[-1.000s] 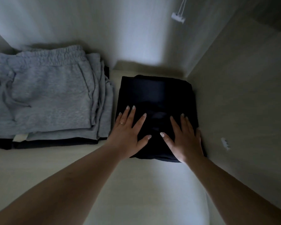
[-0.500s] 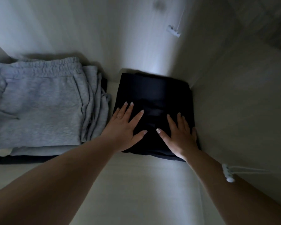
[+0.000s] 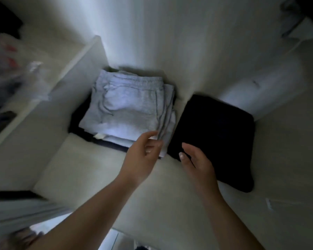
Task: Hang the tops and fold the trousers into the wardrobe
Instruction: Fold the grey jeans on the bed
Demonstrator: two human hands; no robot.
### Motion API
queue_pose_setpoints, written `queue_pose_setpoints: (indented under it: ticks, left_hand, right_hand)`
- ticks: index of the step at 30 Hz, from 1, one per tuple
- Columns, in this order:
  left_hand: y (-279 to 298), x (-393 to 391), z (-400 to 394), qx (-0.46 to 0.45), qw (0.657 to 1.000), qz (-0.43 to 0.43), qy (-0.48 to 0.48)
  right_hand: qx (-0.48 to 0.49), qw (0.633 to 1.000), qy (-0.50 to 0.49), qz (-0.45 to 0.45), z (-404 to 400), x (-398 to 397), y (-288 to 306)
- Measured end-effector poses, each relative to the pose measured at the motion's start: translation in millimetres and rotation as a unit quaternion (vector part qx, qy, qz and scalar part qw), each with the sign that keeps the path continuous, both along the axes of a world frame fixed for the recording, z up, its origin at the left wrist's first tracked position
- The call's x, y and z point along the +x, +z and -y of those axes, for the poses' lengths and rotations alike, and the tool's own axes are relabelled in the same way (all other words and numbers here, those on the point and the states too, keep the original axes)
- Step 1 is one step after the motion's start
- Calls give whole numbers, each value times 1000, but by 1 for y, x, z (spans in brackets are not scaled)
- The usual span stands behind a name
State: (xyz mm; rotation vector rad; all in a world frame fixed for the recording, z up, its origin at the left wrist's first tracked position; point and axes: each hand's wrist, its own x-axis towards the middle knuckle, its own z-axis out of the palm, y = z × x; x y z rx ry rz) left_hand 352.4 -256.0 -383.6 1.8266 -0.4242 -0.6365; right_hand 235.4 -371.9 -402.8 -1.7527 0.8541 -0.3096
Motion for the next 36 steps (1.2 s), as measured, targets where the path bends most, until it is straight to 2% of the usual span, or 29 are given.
queue_pose_setpoints:
  ticks: [4,8,13,19,29,32,36]
  left_hand:
    - [53,-10,-84,-34,991,-33,128]
    - [106,-26,-159,-80,971,-44,223]
    - [178,-66,-252,-155,945,12,288]
    - [234,-137,-378,-158,920,100,344]
    - [249,-281,-526,-69,867,133,476]
    - [244,-308,-550,-36,862,127,490]
    - [234,-322,-572,-1,855,106,507]
  right_hand:
    - [59,995,70,38,-63,21,37]
    - [32,979,195,46,-121,28,84]
    - [19,945,318,77,-189,26,148]
    - [36,891,438,114,-284,2,206]
    - [15,834,534,138,-411,-79,244]
    - [-18,808,571,141,-435,-91,245]
    - [-99,792,587,138,-456,-92,246]
